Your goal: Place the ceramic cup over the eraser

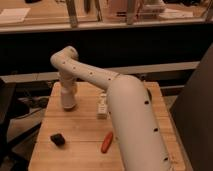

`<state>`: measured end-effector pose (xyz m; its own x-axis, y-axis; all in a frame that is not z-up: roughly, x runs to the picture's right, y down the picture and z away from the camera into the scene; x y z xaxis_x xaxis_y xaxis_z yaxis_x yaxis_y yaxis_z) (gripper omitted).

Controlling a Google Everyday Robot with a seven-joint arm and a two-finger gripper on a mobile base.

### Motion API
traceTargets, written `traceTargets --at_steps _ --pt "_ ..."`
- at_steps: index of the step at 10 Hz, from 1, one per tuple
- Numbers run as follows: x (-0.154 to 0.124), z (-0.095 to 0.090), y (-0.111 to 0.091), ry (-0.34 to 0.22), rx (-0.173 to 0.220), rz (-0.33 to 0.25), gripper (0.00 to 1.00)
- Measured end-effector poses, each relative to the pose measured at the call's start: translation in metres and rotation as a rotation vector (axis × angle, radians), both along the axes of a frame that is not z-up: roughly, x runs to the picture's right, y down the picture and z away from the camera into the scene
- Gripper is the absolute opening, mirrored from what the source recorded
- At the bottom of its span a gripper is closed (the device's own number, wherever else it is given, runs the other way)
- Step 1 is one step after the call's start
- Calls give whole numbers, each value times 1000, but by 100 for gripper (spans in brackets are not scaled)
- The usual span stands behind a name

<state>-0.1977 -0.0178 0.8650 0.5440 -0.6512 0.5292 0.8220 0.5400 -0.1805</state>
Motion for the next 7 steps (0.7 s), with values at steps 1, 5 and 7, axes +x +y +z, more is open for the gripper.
traceTargets --at_steps 1,5,7 --pt "3 -6 -3 1 -1 4 3" --pt "21 -28 -11 6 -5 22 3" --pt "27 -39 -10 -1 -5 17 3"
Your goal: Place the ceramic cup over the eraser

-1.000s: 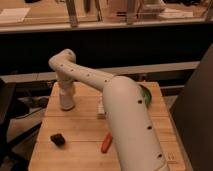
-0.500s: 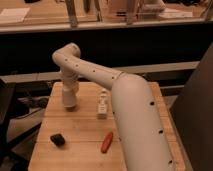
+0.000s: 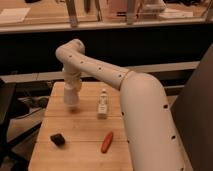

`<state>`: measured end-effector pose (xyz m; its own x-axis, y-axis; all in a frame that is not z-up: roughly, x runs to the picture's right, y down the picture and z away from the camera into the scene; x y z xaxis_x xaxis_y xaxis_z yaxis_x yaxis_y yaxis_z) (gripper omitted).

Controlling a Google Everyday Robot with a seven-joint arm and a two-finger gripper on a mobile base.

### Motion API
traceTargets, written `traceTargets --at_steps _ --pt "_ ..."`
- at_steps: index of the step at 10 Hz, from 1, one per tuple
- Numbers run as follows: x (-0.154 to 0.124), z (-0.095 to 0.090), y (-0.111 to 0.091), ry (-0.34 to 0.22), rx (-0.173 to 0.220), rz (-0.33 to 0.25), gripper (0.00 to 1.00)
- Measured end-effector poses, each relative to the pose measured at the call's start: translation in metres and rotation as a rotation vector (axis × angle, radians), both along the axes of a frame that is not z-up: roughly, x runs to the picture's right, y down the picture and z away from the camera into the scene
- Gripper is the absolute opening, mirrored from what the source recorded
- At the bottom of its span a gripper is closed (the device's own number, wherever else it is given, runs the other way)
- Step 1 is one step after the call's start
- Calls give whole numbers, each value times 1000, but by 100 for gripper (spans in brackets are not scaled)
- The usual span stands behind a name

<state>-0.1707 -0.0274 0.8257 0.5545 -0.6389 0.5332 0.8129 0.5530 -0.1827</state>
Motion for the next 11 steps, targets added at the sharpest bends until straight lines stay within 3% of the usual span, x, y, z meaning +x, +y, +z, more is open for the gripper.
traceTargets --at_steps 4,8,11 --pt "7 -32 -12 -9 -11 -10 3" --pt "3 -53 -12 -25 -29 -28 3" --pt "7 -81 -12 -42 -40 -41 3"
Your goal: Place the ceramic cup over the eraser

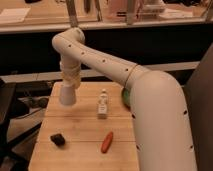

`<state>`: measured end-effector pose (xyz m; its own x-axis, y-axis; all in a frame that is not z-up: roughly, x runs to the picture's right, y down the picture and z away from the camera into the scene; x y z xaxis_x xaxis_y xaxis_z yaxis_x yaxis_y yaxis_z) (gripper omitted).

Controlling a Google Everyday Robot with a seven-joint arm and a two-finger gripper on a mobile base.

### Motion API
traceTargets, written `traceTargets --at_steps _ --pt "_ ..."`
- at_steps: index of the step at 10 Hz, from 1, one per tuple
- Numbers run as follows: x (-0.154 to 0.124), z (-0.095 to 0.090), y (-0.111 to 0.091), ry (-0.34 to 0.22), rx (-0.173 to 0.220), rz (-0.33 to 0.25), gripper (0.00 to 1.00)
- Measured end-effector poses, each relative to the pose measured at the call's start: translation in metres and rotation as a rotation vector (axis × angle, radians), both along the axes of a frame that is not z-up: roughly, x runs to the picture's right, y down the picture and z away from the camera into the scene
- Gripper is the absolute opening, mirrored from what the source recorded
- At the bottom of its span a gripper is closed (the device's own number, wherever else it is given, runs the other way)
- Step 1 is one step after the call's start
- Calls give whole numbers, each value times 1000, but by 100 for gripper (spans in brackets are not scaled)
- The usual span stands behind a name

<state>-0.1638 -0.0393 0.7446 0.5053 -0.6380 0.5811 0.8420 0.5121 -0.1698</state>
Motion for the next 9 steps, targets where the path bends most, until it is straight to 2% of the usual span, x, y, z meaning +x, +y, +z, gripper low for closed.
traceTargets --at_steps 4,7,9 --pt "0 -20 9 -16 -17 -24 3" --pt "-9 -40 34 -39 -43 -63 3" --pt "-9 -43 38 -45 -56 -76 3"
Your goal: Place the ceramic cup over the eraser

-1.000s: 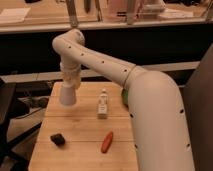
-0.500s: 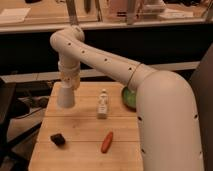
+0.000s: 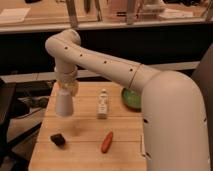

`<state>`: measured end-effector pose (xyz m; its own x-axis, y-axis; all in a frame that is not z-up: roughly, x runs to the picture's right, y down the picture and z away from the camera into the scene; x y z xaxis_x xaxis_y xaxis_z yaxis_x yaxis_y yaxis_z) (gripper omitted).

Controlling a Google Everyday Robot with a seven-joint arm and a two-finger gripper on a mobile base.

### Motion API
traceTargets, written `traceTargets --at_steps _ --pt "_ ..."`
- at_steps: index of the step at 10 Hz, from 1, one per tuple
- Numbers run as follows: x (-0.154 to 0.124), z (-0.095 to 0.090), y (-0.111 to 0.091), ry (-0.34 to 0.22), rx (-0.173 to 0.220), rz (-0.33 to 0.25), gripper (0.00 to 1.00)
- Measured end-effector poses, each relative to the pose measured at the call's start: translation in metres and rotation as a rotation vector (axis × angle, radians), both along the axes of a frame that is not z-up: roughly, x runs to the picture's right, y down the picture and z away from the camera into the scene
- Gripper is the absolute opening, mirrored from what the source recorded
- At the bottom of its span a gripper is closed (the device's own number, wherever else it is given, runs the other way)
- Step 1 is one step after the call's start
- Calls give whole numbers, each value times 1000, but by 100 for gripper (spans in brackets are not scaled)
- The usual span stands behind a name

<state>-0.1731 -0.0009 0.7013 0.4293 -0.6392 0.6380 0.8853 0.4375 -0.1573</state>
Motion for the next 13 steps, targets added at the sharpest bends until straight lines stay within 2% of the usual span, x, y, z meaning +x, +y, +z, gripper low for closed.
traceTargets --at_steps 4,6,8,13 --pt "-5 -19 29 -29 -36 -49 3" --pt "-6 -21 32 -39 -46 -65 3" --pt "-12 -29 49 -59 -59 -105 3" --pt "-22 -34 65 -85 -76 -159 3"
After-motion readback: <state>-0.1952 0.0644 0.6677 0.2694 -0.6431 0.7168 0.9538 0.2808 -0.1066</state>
